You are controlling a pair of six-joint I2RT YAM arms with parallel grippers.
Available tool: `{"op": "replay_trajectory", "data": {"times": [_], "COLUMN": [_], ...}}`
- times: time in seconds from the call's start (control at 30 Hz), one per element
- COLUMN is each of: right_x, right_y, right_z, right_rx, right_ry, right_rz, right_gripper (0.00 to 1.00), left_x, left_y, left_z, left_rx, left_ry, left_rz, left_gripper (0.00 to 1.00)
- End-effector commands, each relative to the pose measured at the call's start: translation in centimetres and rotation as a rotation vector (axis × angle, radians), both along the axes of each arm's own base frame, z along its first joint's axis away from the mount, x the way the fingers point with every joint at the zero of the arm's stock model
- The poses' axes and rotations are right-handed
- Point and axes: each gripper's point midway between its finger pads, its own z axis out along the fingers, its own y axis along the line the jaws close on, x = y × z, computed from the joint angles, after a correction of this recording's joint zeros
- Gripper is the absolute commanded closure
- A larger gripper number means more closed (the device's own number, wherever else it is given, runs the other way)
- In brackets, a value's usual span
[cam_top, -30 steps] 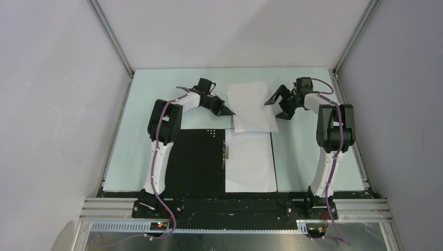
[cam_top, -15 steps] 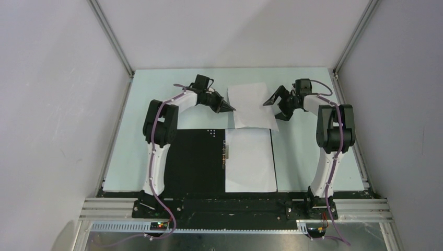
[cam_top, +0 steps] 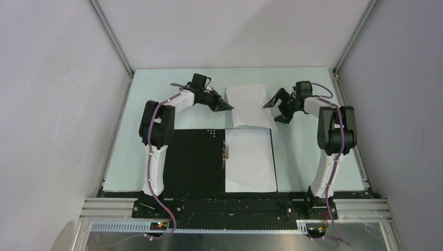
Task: Put the files into the folder
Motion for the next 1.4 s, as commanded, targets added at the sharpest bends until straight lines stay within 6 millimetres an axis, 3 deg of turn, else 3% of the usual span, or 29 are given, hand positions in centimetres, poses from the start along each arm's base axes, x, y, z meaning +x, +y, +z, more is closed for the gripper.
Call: {"op": "replay_trajectory", "data": {"times": [0.0, 0.3, 0.67, 0.87, 0.93, 1.03, 1.17, 1.2, 1.27, 1.37], "right_x": [-2.6, -2.3, -1.6, -2.6, -3.1, -3.9, -4.7, -4.9, -5.1, -5.7], "right_y": [-0.4, 3.0, 4.3, 4.2, 4.1, 3.8, 3.5, 3.5, 3.5, 3.6], "right_z": [-2.3, -1.1, 2.5, 2.5, 2.2, 1.9, 2.4, 2.5, 2.9, 3.8], "right_rx": [-0.067, 0.153, 0.325, 0.302, 0.289, 0.269, 0.252, 0.252, 0.25, 0.217], "right_ry": [0.108, 0.095, -0.02, -0.032, -0.034, -0.023, -0.016, -0.012, -0.009, -0.023], "right_rz": [-0.009, 0.025, 0.038, 0.066, 0.076, 0.082, 0.092, 0.096, 0.098, 0.107], "right_gripper": [0.03, 0.03, 0.1, 0.31, 0.49, 0.63, 0.82, 0.87, 0.93, 0.99], "left_x": [-0.2, -1.3, -3.0, -3.6, -3.9, -4.1, -4.6, -4.8, -5.1, -5.4], "left_y": [0.3, 0.6, 0.6, 0.7, 0.8, 1.1, 1.5, 1.6, 1.8, 2.0], "left_z": [4.9, 4.8, 3.8, 3.1, 2.9, 2.6, 2.1, 1.8, 1.8, 1.6], "left_rx": [-0.067, -0.067, -0.062, -0.046, -0.037, -0.016, 0.012, 0.019, 0.03, 0.053], "left_ry": [-0.072, -0.073, -0.077, -0.094, -0.101, -0.118, -0.147, -0.151, -0.168, -0.197], "left_rz": [-0.01, -0.021, -0.055, -0.078, -0.082, -0.082, -0.091, -0.098, -0.104, -0.112], "left_gripper": [1.0, 1.0, 1.0, 1.0, 1.0, 0.99, 0.83, 0.69, 0.55, 0.42]}}
